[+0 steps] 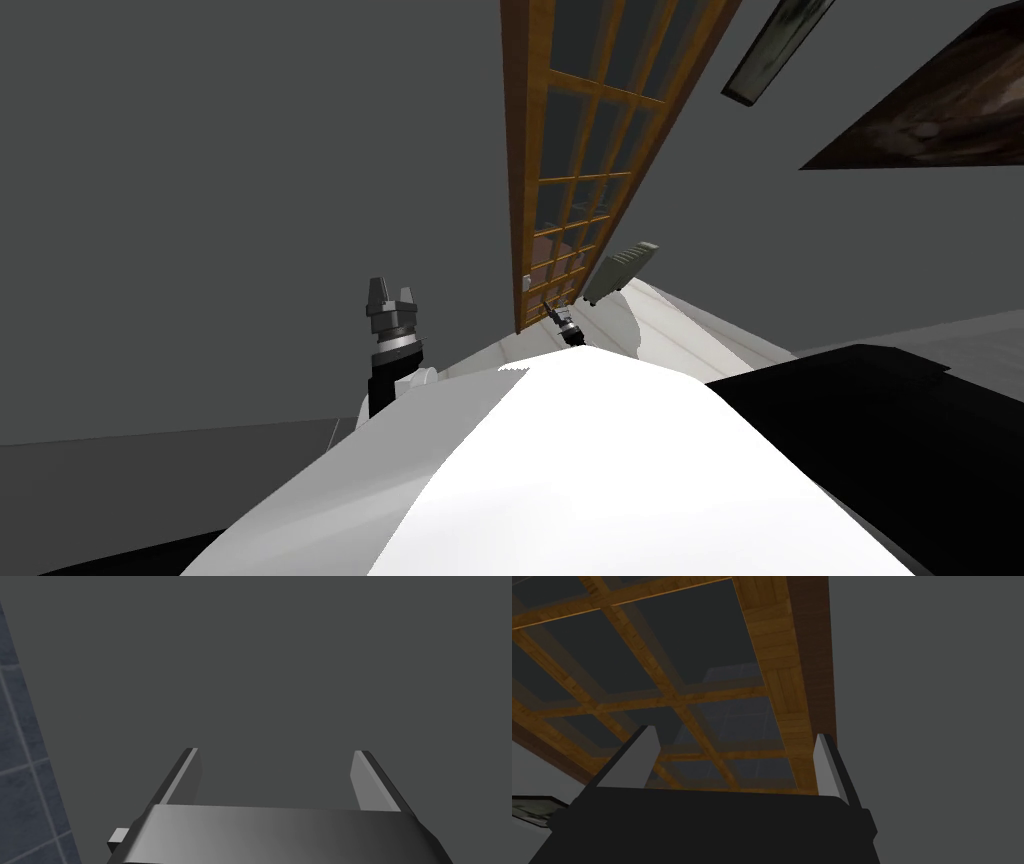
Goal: Pull the door open
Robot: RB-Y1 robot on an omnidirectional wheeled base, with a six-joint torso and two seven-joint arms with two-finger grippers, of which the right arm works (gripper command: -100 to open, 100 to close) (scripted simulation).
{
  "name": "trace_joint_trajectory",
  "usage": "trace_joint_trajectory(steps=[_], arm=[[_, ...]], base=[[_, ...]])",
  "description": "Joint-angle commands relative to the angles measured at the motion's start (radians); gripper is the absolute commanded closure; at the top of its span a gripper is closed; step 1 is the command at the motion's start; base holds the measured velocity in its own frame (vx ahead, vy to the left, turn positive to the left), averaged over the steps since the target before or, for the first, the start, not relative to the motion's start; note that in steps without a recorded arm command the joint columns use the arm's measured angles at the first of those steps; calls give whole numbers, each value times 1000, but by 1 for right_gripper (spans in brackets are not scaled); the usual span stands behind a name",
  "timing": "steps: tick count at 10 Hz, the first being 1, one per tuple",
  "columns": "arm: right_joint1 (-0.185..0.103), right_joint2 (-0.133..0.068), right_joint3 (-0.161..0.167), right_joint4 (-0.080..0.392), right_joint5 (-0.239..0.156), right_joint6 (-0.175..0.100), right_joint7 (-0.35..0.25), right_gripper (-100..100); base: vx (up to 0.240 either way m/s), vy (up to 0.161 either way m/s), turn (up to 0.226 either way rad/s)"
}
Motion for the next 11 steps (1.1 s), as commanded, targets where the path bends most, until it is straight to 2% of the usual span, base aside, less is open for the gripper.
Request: trace_joint_trajectory(steps=[1,5,6,11], arm=[[-11,-10,3,44,3,-10,35,-100],[-47,-29,10,159,9,-37,118,-100],[-47,-29,10,163,9,-37,118,-100],[-82,-48,17,278,16,-63,199,-100]], base=[[72,-28,132],[94,-28,122],[57,-25,31],[62,-27,87]])
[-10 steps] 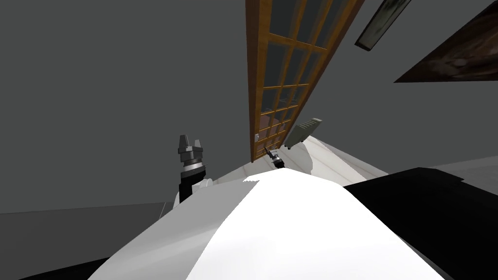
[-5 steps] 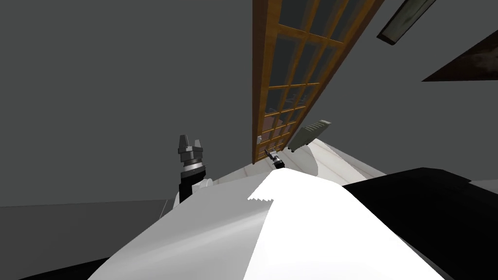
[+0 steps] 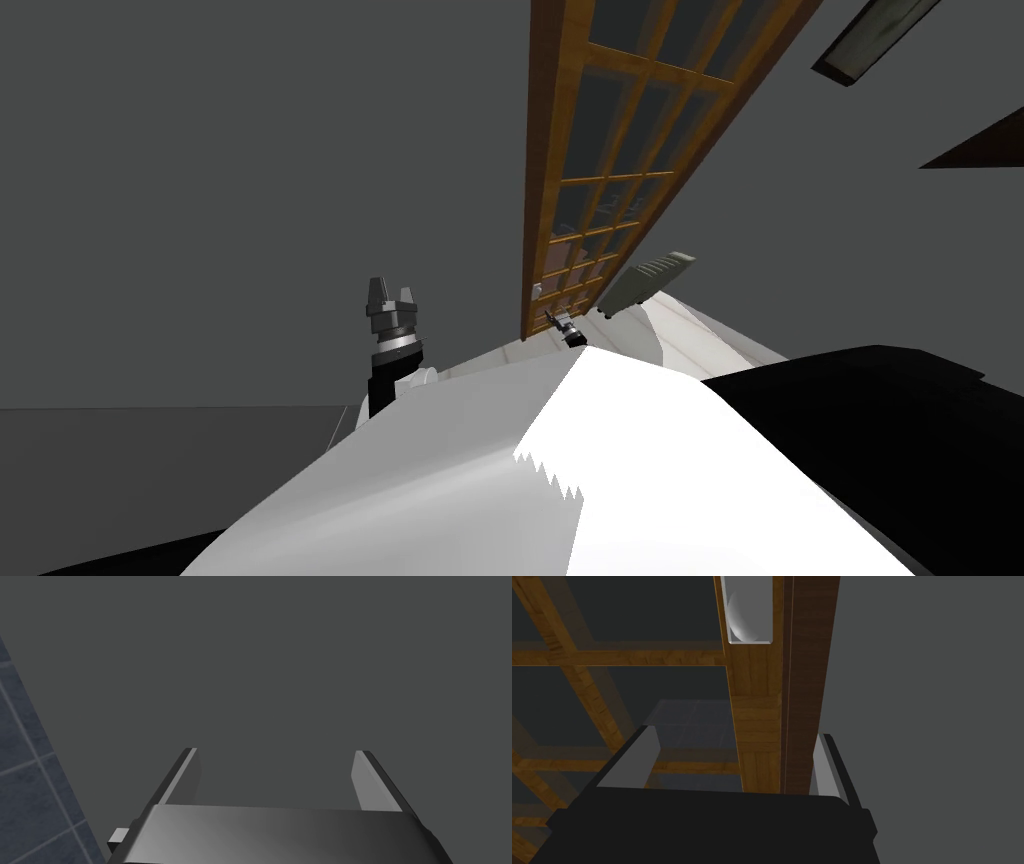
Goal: Pull the door open
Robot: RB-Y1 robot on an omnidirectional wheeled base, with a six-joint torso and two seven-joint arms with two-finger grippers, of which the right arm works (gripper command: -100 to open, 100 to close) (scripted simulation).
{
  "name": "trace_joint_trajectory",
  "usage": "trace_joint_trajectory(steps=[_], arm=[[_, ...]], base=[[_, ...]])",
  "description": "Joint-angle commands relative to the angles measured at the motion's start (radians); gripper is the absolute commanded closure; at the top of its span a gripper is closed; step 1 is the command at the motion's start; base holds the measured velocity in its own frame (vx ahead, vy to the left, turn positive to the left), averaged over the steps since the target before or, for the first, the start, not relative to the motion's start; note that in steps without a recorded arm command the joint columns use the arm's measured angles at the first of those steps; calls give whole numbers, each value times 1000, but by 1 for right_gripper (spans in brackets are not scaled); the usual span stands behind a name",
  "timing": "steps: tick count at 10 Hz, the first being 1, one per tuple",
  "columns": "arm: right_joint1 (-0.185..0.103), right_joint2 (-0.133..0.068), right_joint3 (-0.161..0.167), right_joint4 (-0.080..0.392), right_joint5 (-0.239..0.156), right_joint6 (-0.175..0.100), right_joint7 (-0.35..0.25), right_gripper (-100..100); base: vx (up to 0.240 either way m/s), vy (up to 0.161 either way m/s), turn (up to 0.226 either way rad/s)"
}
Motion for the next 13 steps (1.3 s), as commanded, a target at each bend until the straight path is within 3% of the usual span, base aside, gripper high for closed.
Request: trace_joint_trajectory(steps=[1,4,6,13], arm=[[-9,-3,2,29,2,-7,23,-100],[-26,-12,5,85,5,-20,62,-100],[-15,-9,3,69,11,-17,56,-100],[28,0,-11,26,52,-21,39,-100]], base=[[54,-39,71],[62,-29,76],[62,10,7],[189,68,-10]])
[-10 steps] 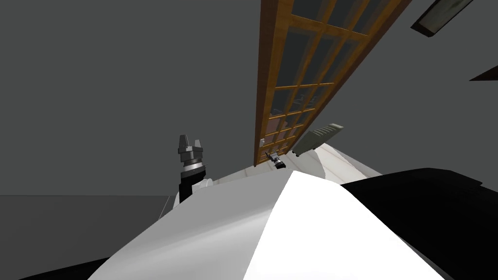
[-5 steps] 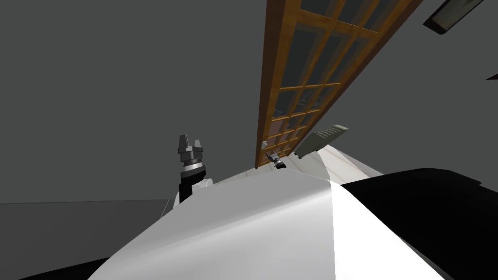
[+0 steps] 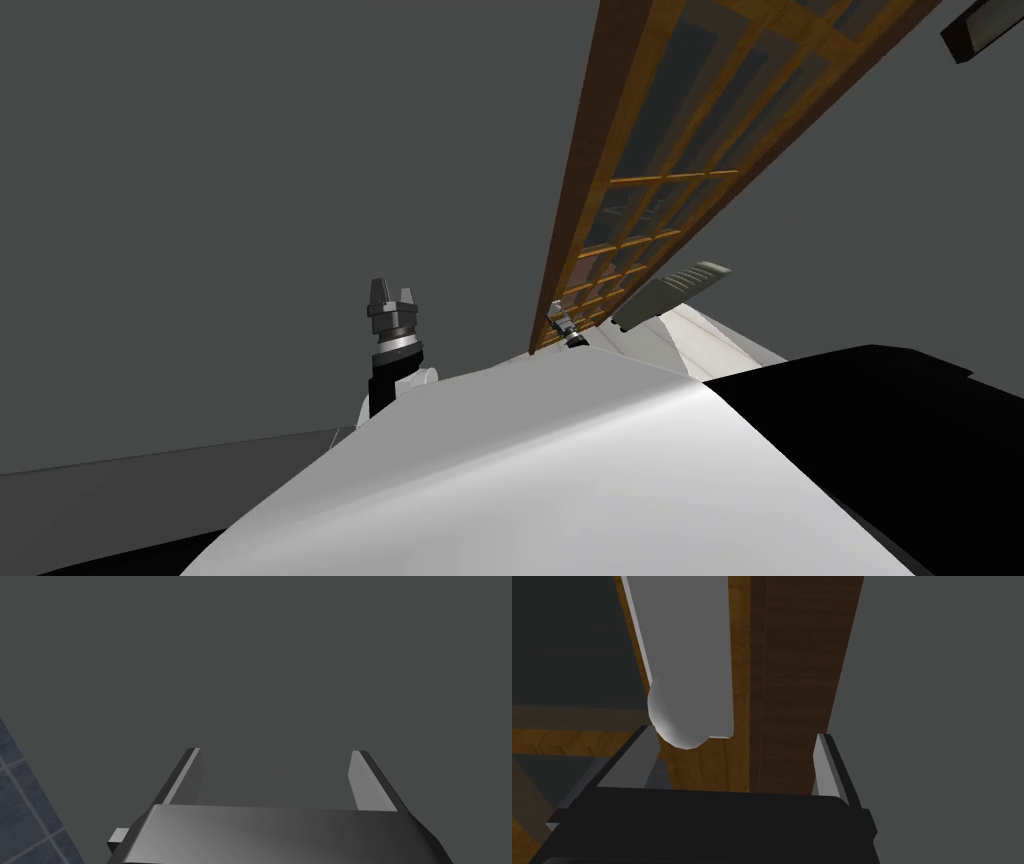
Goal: Pull the door open
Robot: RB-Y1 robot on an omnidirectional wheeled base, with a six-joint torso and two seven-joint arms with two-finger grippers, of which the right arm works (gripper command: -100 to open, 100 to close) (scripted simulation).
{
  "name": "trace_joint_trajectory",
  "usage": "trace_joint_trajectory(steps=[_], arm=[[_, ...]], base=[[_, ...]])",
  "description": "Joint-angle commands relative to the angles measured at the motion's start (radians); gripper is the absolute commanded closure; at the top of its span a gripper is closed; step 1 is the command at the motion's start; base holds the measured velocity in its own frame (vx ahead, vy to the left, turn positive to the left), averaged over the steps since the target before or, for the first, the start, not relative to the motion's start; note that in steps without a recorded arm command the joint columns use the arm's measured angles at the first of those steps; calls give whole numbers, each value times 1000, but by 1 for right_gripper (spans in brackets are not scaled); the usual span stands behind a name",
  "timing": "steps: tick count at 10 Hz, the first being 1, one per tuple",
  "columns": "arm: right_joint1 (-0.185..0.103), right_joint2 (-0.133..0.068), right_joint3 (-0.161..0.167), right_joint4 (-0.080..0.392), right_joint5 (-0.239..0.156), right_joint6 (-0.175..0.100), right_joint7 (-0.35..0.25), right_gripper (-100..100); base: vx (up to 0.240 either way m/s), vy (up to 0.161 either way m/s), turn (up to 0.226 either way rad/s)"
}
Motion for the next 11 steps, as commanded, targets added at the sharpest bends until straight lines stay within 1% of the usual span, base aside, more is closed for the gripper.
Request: trace_joint_trajectory(steps=[1,3,4,5,10,11], arm=[[9,2,-4,-3,9,-6,-3,-100],[16,4,-6,-10,16,-6,-6,-100],[15,4,-5,-8,14,-7,-4,-100],[15,4,-5,-8,14,-7,-4,100],[15,4,-5,-8,14,-7,-4,100],[14,-7,-18,-7,1,-1,-41,100]], base=[[150,-66,-1],[132,-69,2],[-6,-27,71],[-50,6,20],[-5,0,-3],[-33,-3,82]])
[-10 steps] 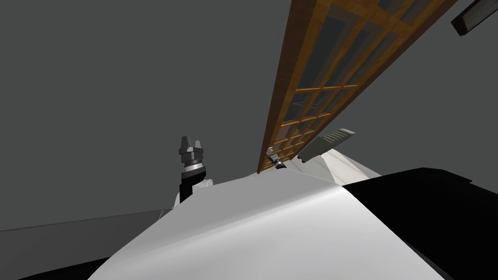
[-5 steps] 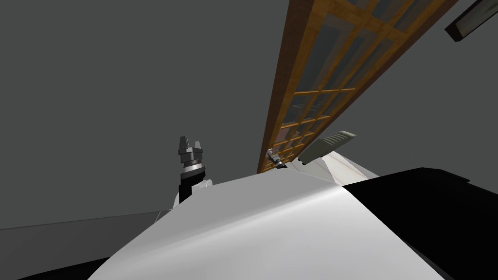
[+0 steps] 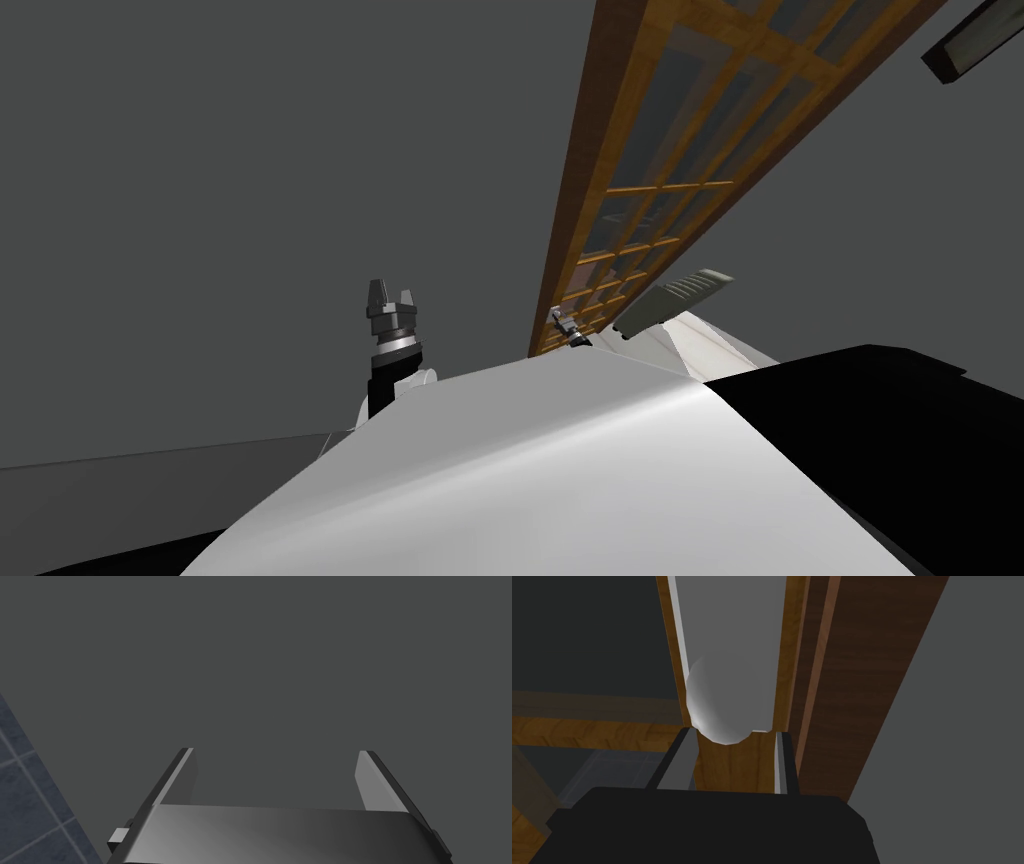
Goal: Pull the door open
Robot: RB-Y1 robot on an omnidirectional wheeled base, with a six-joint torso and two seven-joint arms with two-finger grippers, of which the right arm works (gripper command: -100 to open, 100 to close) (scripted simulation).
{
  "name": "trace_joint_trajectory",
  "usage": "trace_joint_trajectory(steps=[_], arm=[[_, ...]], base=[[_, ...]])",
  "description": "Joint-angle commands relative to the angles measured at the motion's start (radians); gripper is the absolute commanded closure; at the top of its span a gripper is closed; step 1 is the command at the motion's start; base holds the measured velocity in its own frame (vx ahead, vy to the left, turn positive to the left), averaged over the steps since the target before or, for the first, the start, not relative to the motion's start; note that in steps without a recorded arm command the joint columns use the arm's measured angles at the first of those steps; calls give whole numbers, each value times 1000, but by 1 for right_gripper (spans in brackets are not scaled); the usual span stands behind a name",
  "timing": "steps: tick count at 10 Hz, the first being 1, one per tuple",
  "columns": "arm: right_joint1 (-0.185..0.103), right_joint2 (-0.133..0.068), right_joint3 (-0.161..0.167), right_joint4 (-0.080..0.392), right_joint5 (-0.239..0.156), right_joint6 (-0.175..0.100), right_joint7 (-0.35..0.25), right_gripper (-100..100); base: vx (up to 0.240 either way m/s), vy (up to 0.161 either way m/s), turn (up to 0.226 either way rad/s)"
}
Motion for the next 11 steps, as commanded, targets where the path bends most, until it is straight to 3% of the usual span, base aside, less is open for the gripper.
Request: trace_joint_trajectory(steps=[1,11], arm=[[0,5,6,1,-3,1,-37,100],[-6,5,7,7,-60,6,-294,100]], base=[[-34,-13,38],[-24,-7,57]])
